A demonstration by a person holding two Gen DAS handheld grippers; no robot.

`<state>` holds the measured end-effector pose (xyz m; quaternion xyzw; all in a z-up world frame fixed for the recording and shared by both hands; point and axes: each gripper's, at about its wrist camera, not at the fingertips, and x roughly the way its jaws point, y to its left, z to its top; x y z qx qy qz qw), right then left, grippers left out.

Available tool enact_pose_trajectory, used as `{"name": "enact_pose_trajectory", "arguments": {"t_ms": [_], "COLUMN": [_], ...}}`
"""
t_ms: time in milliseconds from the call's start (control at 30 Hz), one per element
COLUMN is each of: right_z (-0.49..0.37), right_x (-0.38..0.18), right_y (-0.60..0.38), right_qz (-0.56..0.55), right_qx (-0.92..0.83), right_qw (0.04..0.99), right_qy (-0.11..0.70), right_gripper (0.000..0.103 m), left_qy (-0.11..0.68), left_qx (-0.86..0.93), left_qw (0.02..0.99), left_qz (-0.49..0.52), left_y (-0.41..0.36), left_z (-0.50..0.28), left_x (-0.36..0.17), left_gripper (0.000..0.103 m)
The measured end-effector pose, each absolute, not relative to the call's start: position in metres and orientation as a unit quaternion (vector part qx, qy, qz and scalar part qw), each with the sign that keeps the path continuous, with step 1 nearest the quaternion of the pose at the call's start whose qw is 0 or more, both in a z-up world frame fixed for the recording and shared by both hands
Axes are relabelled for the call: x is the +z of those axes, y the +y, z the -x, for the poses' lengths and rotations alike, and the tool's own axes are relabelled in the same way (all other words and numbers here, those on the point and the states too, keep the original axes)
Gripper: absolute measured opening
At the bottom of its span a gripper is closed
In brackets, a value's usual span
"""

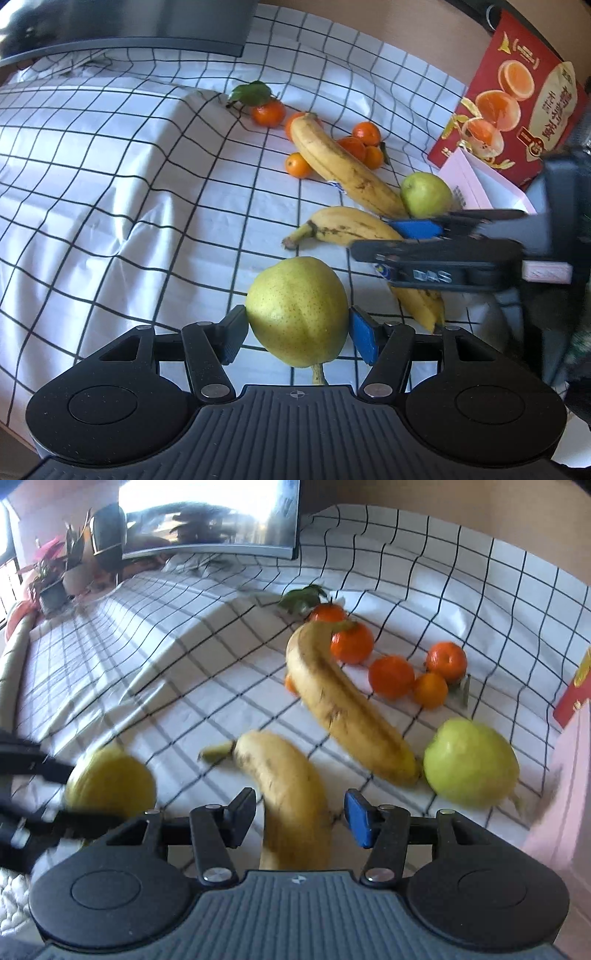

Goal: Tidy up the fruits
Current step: 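Grasp the spotted banana with the right gripper while the left gripper holds the pear, then lower the pear into the pink box and open the left gripper while the right carries the banana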

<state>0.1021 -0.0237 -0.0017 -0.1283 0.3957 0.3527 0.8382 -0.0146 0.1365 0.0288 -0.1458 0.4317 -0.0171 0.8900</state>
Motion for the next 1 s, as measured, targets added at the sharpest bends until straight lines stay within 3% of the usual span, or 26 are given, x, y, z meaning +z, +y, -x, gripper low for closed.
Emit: {"name": "enact_pose_trajectory", "arguments": {"t_ms": [100, 167, 300, 733, 1000], "right_z": [-0.109, -0.104, -0.089, -0.014, 0.011], "right_x": [-0.009, -0.010, -0.001, 0.048, 0.090], "right_y": [-0.018, -0.016, -0.028, -0.158, -0.246], "right_qz": [0.117, 0.129, 0.125, 0.006, -0.038], "right_qx": [0.359, 0.362, 0.355, 0.241, 0.135], "right_qw": [0.833, 0.835, 0.844, 0.895, 0.943], "right_qy": [0.404, 0.394, 0.383, 0.377, 0.300], "right_gripper": [0.053, 0.044, 0.036, 0.036, 0.036], "left_qy": [0.434, 0.437, 0.439, 0.432, 0.394], "left_qx": [-0.026, -0.031, -0.051, -0.193, -0.274], "left_qw": [0.889, 0.888, 0.888, 0.877, 0.872], "left_qz": [0.140, 0.137, 0.128, 0.078, 0.099], "left_y": [0.131, 0.128, 0.114, 0.021, -0.028], "left_z": [0.016, 0.016, 0.019, 0.010, -0.042], "left_x": [0.029, 0.029, 0.031, 0.037, 0.074], "left_gripper": [0.065, 0.065, 0.065, 0.065, 0.065]}}
